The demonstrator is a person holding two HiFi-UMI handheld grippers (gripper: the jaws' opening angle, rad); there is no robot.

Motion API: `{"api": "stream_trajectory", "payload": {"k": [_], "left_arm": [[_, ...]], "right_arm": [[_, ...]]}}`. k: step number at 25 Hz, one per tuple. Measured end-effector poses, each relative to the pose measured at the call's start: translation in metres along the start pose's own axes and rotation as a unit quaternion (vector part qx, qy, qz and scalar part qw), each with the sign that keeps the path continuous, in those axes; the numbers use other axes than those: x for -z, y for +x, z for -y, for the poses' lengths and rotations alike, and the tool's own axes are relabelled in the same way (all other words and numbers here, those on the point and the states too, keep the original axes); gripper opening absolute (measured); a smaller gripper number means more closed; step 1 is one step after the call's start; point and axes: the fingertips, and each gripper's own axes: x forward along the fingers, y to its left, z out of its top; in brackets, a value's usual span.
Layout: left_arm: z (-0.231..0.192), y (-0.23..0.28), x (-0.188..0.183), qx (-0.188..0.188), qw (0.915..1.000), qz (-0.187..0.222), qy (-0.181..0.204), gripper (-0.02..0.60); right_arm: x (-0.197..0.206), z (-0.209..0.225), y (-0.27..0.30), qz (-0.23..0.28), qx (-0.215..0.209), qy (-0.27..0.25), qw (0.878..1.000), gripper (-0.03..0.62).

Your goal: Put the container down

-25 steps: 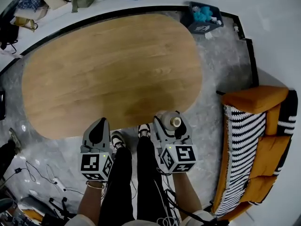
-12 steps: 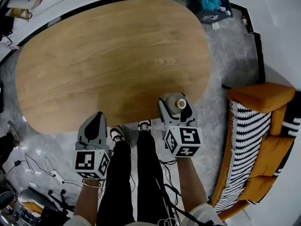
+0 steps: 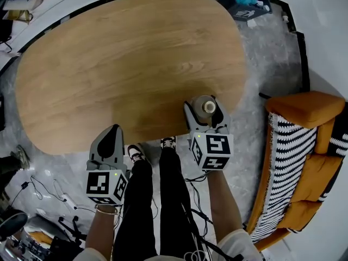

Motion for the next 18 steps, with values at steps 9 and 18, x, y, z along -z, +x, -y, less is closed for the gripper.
{"api": "stream_trajectory", "payload": {"k": [9, 18], "left_arm": [[-0.0004, 0.0035, -0.0014, 0.003, 1.0, -0.002, 0.003, 0.008], [-0.0071, 0.001, -0.0002, 0.003, 1.0, -0.003, 0.005, 0.008]], "right_arm": [[0.0022, -0.0039, 0.0012, 0.001, 0.007, -0.043, 0.999, 0.334], [0.0039, -0.0056, 0.0008, 0.019, 0.024, -0.065, 0.997, 0.334]]}}
